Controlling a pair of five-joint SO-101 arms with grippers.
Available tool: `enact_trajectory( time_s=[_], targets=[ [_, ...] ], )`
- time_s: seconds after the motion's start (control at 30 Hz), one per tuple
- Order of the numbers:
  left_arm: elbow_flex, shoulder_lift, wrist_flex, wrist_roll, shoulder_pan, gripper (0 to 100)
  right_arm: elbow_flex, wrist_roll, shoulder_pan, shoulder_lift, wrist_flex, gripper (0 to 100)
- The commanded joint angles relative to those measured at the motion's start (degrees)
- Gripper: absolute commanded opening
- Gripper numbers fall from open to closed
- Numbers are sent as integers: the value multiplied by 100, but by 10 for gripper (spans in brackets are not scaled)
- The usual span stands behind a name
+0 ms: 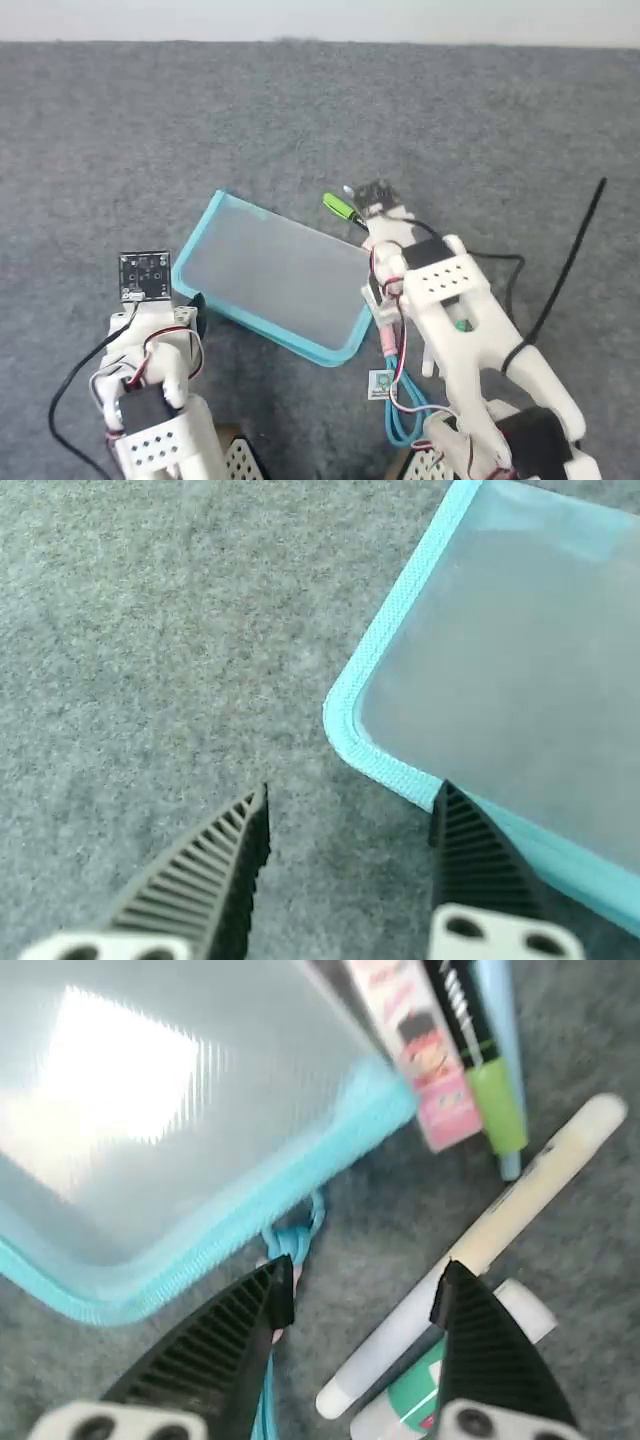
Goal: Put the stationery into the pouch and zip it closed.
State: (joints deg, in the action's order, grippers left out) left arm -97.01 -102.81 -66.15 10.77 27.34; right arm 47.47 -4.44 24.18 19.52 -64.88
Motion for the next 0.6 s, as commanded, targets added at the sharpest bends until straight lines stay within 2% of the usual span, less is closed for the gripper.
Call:
enact_trajectory(
  time_s=[0.0, 0.3, 0.57],
  targets=[
    [40, -132, 167, 53, 18, 252, 343, -185, 48, 312, 400, 231],
    [40, -132, 176, 53, 18, 252, 598, -193, 813, 312, 593, 231],
    [40, -132, 167, 53, 18, 252, 633, -9, 901, 312, 593, 231]
  ],
)
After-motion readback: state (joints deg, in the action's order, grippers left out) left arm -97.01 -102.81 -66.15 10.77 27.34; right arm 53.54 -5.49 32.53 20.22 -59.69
